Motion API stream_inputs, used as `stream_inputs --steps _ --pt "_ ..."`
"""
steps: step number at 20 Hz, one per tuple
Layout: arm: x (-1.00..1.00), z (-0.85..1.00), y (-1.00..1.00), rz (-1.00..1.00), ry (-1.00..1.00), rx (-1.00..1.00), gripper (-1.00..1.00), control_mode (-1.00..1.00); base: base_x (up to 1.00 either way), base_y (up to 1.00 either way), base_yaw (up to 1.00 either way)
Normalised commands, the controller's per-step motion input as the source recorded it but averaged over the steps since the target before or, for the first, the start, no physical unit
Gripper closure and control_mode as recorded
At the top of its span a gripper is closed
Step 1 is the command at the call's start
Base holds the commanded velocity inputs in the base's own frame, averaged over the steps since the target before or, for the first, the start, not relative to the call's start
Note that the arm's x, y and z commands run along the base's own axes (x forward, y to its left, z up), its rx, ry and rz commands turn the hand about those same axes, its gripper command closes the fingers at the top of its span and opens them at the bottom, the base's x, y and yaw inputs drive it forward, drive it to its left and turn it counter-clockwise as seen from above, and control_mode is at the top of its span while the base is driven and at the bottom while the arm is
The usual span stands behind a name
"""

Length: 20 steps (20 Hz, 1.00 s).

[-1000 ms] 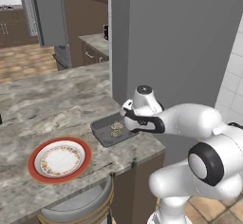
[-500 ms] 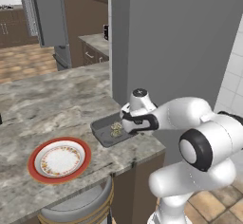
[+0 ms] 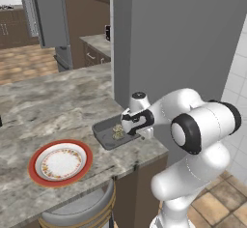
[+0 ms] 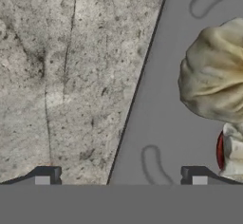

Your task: Place two dumplings into each of the tupperware containers and then place the containers in the fridge.

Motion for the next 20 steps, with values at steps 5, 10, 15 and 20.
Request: stream_inputs --steps 5,10,15,20 --pt "0.03 -0.38 0.00 -0.01 0.02 0.00 -1.00 -1.00 0.00 0.00 0.00" --pt "0.07 -0.38 0.00 -0.02 0.00 0.00 -1.00 -1.00 0.00 0.00 0.00" --pt "0.03 -0.41 0.01 -0.04 0.01 0.00 1.00 -1.00 0.00 0.00 0.00" --pt "0.00 -0.46 0.00 -0.10 0.03 0.00 1.00 -1.00 0.00 0.00 0.00"
